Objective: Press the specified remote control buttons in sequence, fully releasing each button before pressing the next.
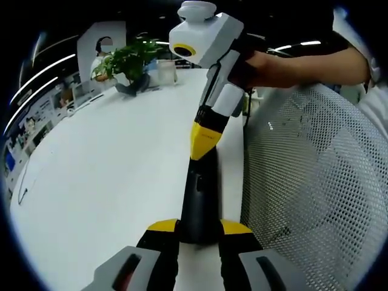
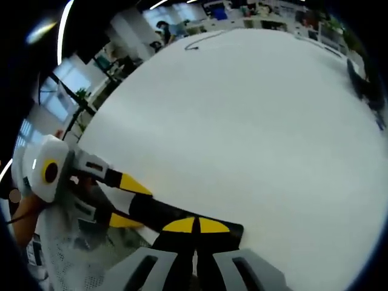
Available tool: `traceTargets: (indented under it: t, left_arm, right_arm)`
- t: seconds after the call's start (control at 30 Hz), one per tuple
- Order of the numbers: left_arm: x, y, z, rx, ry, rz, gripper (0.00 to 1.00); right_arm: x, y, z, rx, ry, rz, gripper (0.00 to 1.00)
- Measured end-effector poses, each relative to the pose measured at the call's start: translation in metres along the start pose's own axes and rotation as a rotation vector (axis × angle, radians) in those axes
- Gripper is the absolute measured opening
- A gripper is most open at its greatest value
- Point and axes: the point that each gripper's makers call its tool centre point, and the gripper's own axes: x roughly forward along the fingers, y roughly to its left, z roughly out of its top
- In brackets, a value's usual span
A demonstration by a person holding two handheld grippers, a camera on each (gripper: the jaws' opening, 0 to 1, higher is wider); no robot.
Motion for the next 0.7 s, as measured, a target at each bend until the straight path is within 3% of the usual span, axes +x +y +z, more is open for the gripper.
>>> traceTargets:
  t: [0.7]
  left_arm:
    - [-0.0014,0.0019,-0.0002,-0.003,0.001,0.006,0.24]
  right_arm:
    - [-0.0009,-0.0016,0.0018,0.025,-0.009,0.021,0.00]
